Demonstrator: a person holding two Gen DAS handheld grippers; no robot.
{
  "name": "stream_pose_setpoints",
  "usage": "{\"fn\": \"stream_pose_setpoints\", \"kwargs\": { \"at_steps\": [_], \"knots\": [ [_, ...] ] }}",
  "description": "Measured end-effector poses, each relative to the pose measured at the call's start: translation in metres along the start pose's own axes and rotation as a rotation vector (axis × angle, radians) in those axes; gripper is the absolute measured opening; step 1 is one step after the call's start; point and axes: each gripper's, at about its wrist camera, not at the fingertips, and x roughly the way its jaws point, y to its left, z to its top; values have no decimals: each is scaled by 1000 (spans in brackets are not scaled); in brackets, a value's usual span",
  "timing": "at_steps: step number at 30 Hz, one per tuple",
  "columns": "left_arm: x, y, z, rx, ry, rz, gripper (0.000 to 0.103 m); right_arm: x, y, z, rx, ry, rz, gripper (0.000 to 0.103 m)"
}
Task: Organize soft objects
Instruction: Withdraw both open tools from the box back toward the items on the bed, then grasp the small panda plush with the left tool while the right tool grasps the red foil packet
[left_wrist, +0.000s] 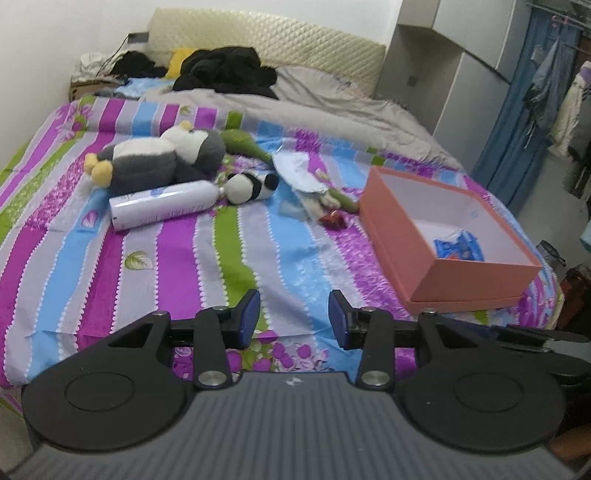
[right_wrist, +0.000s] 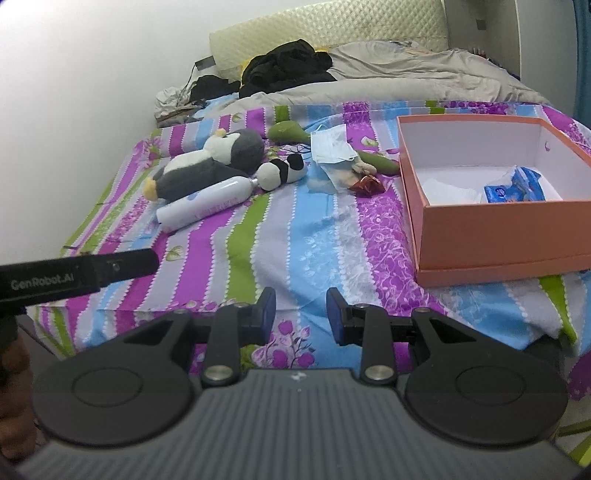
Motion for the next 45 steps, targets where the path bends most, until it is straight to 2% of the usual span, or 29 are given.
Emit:
{"fn": "stream_pose_setpoints", "kwargs": {
  "at_steps": [10,22,28,30,33,39,45],
  "knots": [
    [81,30,30,-41,27,48,51,64,-2,23,-36,8,-4,34],
    [207,64,53,-38,84,76,51,154,-11,42,-52,16,-71,34],
    [257,70,67,9,68,102,52,196,-20,54,-53,23,-103,33],
    [272,72,72,26,62,110,57,207,-24,59,-50,17,-116,34],
    [294,73,79,61,45,128,59,225,-31,67,-35,7,-136,34],
    [331,73,95,114,16,155,60,257,-39,85,-19,-18,-153,34],
    [363,75,112,141,-15,178,60,287,-45,102,-17,-51,-220,34]
  ]
}}
